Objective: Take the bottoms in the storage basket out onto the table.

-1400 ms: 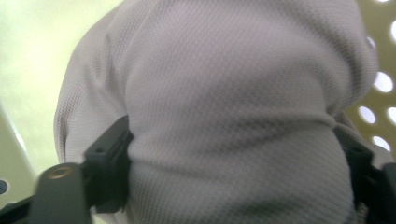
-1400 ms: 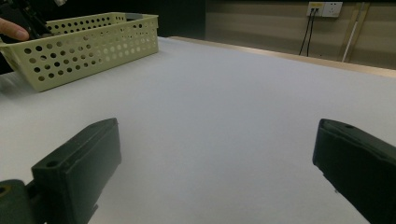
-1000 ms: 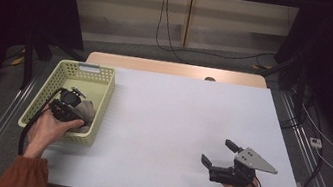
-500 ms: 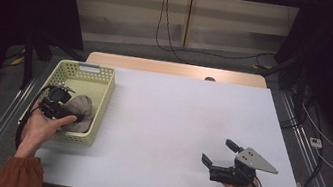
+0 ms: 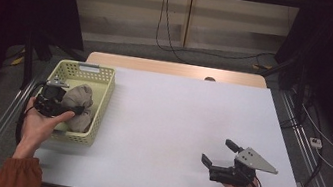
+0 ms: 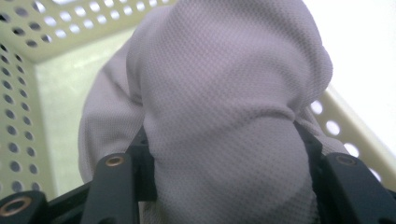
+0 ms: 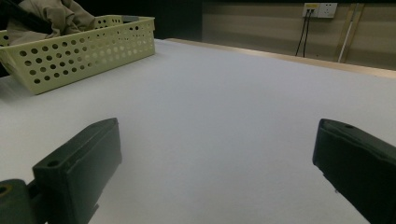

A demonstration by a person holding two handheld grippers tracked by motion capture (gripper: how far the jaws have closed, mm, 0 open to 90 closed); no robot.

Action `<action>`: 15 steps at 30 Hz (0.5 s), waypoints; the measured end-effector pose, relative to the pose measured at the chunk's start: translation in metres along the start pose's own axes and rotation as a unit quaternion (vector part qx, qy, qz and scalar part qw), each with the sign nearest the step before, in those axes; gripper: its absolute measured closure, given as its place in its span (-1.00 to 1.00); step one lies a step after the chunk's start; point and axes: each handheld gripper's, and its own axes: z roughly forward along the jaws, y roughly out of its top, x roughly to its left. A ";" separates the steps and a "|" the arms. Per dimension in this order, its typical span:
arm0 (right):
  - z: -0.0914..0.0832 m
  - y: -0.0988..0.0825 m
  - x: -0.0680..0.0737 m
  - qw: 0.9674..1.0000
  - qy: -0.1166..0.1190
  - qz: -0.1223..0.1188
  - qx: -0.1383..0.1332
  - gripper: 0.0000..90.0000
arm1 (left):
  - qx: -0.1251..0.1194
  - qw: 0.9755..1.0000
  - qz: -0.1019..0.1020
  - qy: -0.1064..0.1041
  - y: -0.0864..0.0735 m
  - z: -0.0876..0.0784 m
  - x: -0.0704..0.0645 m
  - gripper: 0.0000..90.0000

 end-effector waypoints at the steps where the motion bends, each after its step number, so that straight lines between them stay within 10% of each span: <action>1: 0.000 0.000 0.000 1.000 0.000 0.000 0.000 -0.98 | -0.016 1.000 -0.004 0.000 0.000 -0.003 0.001 -0.02; 15: 0.000 0.000 0.000 1.000 -0.001 0.001 0.000 -0.98 | -0.099 0.995 -0.031 0.017 -0.002 -0.018 0.004 -0.02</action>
